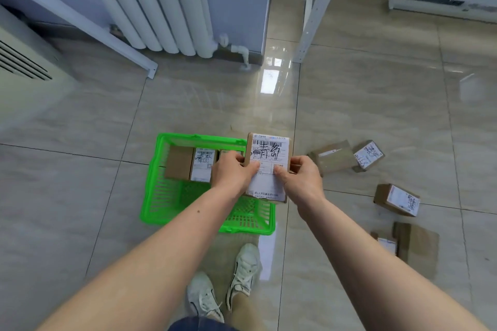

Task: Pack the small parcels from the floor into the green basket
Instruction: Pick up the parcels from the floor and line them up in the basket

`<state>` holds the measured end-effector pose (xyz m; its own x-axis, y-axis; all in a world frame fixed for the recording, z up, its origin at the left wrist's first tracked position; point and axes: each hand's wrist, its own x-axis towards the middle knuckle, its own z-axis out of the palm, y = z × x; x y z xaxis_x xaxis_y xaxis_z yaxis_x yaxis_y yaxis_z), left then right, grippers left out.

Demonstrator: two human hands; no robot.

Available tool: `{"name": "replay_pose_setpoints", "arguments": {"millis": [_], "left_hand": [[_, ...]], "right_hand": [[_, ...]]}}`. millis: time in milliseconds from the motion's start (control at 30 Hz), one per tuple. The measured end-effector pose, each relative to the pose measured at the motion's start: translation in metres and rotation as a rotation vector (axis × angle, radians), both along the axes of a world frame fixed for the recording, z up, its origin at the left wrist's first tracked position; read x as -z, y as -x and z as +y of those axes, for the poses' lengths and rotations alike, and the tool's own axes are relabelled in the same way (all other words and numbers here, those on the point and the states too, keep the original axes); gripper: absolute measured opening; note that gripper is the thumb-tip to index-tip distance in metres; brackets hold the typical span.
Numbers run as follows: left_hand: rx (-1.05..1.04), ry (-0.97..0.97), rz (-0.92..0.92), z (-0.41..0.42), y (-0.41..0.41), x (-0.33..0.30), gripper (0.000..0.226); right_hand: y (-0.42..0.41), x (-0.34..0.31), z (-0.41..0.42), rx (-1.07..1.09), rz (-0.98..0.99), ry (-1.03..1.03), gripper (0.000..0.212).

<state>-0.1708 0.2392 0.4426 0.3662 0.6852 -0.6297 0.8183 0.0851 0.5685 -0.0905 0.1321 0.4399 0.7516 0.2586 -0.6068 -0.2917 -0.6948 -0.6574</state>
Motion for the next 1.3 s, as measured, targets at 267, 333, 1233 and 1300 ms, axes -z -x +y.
{"name": "replay_pose_setpoints", "arguments": {"millis": [267, 333, 1233, 1300], "left_hand": [[-0.037, -0.016, 0.078, 0.023, -0.016, 0.109, 0.024], [-0.041, -0.026, 0.085, 0.027, -0.019, 0.139, 0.023], [0.195, -0.287, 0.209, 0.046, -0.032, 0.348, 0.033], [0.205, -0.282, 0.219, 0.047, -0.034, 0.350, 0.032]], "right_hand": [[-0.004, 0.117, 0.033, -0.059, -0.089, 0.105, 0.035], [-0.004, 0.148, 0.040, -0.063, -0.115, 0.137, 0.034], [-0.007, 0.331, 0.067, -0.087, -0.141, 0.377, 0.028], [-0.007, 0.333, 0.070, -0.092, -0.135, 0.381, 0.026]]}}
